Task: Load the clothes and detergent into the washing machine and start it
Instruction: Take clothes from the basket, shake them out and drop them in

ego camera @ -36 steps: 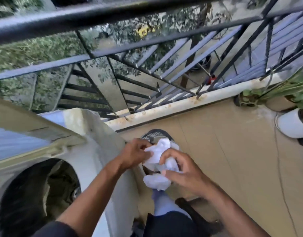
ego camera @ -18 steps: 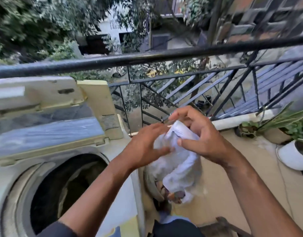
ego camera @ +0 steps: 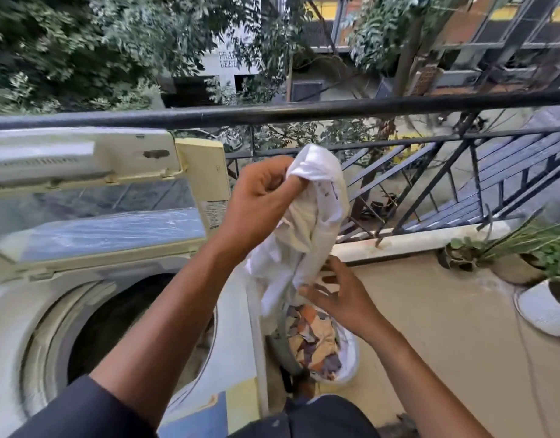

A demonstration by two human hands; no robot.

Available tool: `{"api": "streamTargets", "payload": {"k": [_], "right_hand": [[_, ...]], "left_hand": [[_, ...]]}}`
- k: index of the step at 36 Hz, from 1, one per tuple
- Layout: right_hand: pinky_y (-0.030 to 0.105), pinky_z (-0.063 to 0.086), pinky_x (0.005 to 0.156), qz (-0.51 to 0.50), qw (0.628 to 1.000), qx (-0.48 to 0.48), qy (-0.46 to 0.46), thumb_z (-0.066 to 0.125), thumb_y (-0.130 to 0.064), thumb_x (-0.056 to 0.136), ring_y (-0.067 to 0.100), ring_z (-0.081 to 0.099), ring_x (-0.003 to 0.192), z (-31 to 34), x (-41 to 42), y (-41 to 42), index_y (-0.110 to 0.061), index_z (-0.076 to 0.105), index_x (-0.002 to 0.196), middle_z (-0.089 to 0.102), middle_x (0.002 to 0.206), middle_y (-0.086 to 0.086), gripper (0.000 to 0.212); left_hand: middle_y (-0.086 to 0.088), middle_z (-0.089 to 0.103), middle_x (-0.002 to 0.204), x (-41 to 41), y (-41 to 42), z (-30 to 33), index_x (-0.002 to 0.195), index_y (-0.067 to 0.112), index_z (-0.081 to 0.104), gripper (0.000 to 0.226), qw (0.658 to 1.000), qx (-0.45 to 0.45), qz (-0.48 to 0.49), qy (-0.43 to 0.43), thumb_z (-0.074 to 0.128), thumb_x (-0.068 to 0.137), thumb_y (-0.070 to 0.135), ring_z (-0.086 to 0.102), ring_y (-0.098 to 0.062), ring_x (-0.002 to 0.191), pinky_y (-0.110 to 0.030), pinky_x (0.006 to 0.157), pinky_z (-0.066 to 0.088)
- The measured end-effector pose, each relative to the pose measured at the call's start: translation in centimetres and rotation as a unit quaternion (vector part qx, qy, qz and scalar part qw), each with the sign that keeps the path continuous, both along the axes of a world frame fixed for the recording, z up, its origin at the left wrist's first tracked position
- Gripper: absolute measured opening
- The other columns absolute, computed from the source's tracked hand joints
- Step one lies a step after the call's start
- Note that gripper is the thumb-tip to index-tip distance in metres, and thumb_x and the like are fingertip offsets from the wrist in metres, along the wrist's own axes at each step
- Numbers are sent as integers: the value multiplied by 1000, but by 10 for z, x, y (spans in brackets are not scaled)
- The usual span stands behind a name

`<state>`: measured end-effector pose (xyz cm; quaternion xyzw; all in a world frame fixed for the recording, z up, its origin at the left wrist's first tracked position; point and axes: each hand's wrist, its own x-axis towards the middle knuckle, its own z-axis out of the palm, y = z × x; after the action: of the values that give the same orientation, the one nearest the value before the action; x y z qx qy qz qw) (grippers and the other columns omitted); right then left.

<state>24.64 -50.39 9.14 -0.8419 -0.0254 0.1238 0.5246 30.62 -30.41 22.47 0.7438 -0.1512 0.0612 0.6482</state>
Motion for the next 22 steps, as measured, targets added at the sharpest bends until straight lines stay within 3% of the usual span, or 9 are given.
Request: {"api": "streamTargets", "payload": {"k": [2,5,9,10,12,14,15,18,22], "right_hand": [[23,53,86,-20,1000,-9,-21,70,-36,98,-5,67,103,-7,3,3,-49,67,119,71,119,-14,24],[27,50,85,-48,997,-36,-51,54,-30,107,9,71,106,-4,16,-2,-43,74,115,75,110,-14,25],[25,53,89,7,996,-47,-76,62,-31,103,-4,67,107,22,35,-15,-40,75,116,74,115,-19,20],[22,54,85,34,997,-37,-60,68,-33,99,-5,68,103,32,38,-15,-40,73,120,73,115,-19,23],[19,57,74,81,996,-32,-11,78,-46,89,-2,69,97,43,42,-9,-42,64,134,69,118,-19,48],[27,60,76,128,987,-97,-10,76,-67,79,1,69,96,48,44,6,-48,54,141,66,122,-21,69],[33,60,80,151,977,-146,-33,69,-75,78,3,69,95,46,45,15,-49,53,140,67,122,-20,69],[41,58,77,175,947,-251,-102,50,-69,93,13,70,90,41,50,37,-45,64,119,73,102,-14,38],[38,58,73,170,930,-304,-117,51,-47,102,15,71,83,60,67,38,-51,65,110,73,92,-12,17]], "left_hand": [[-13,66,77,-1,7,5,90,8,71,21,1000,-1,12,3,58,106,15,60,-18,67,-29,59,47],[-19,72,86,-2,22,7,99,3,71,22,999,2,49,19,59,106,20,66,-19,72,-34,65,53],[-9,74,82,-5,44,0,99,5,75,20,988,-33,141,44,63,104,20,67,-18,72,-39,67,54],[-6,74,82,-8,47,-1,99,5,76,20,986,-38,157,53,63,104,20,67,-17,72,-37,66,54],[-6,73,83,-14,51,-3,98,4,76,21,982,-49,168,72,62,104,19,67,-18,74,-37,67,54],[-9,71,84,-20,52,-4,99,1,75,22,979,-67,171,89,62,104,18,65,-22,75,-40,68,54],[-9,70,84,-22,53,-4,99,0,74,22,977,-73,175,96,62,104,18,64,-22,75,-41,68,54],[-6,72,85,-31,61,-3,98,6,76,19,974,-67,195,98,63,103,18,66,-21,78,-39,69,55],[-3,80,94,-49,92,-6,105,15,79,16,965,-58,230,108,64,103,18,73,-18,85,-39,78,60]]}}
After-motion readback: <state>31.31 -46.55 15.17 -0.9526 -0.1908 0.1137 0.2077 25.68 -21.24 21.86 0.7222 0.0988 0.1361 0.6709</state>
